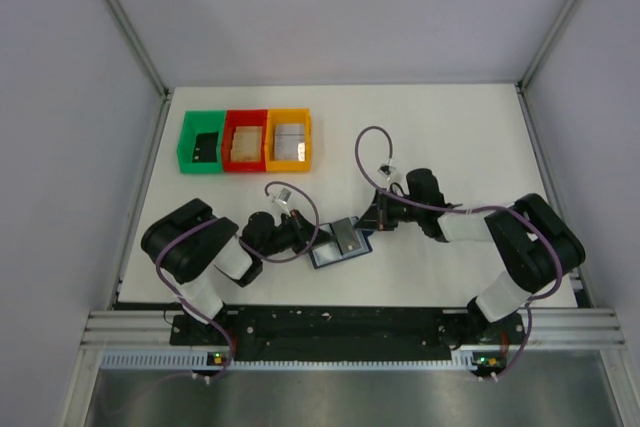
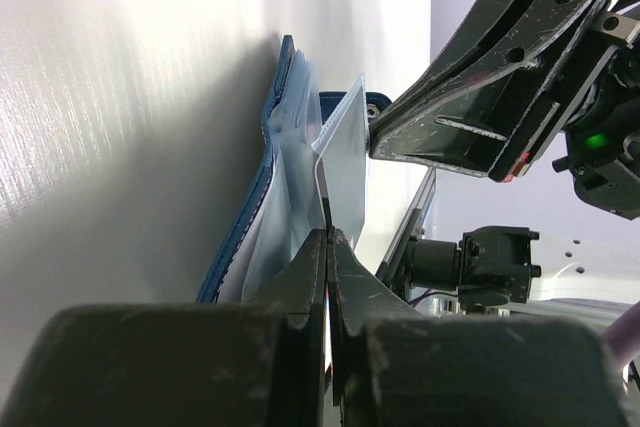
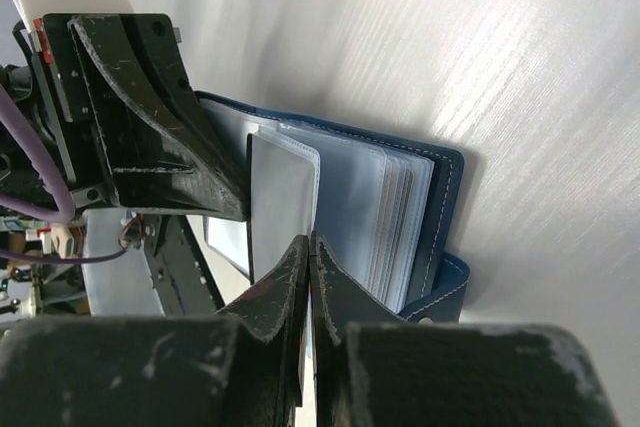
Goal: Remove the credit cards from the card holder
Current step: Remove the credit card from the card holder.
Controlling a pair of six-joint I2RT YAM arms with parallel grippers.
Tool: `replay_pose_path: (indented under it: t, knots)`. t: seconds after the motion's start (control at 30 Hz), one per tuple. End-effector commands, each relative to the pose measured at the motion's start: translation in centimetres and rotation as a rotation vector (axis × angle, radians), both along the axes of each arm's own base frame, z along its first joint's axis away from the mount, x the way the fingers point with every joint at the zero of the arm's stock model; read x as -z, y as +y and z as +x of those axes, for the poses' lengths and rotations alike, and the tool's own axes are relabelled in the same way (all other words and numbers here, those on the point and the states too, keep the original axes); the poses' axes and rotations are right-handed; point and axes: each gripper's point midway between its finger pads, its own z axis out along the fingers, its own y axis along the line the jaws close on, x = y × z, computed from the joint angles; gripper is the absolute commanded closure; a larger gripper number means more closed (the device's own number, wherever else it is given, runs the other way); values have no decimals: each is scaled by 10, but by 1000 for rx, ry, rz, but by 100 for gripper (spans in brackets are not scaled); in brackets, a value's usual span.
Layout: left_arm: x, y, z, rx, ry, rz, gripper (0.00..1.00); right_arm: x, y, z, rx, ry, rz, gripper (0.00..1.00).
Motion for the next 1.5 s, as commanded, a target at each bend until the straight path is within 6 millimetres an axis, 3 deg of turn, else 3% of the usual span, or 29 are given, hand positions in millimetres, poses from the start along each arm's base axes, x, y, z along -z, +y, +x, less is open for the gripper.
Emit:
replay_pose_path:
  t: [0.0, 0.2, 0.4, 0.5, 0.57, 0.7, 0.8, 0.83, 1.0, 1.2, 1.47]
  knots:
    - [-63, -3, 9, 0, -256, -160, 100, -3, -3, 5, 24, -27, 5, 100]
    - [-60, 10, 7, -25, -272, -132, 100, -2, -11, 10, 56, -19, 6, 100]
    - [-62, 6, 10, -7, -280, -125, 100, -7, -5, 5, 5, -16, 43, 100]
    - [-49, 2, 12, -1, -199, -85, 99, -7, -2, 4, -8, -18, 31, 96]
    - [-31, 5, 13, -19, -123, -21, 93, -7, 2, 2, -21, -22, 15, 93]
    - [-17, 17, 10, -81, -57, 67, 73, -5, 6, 3, -18, -37, -11, 87]
    - [-1, 23, 7, -109, -14, 197, 63, -1, 7, 6, -5, -40, -41, 83]
    - [-5, 23, 6, -112, -27, 210, 61, 1, 8, 5, -7, -41, -53, 81]
    - [-3, 20, 3, -130, 16, 243, 59, 9, 14, 5, -6, -42, -89, 79]
    - [2, -2, -2, -90, 58, 200, 60, 18, 14, 6, 5, -42, -124, 79]
    - [8, -14, 2, -91, 79, 134, 63, 31, 11, 4, 23, -10, -159, 80]
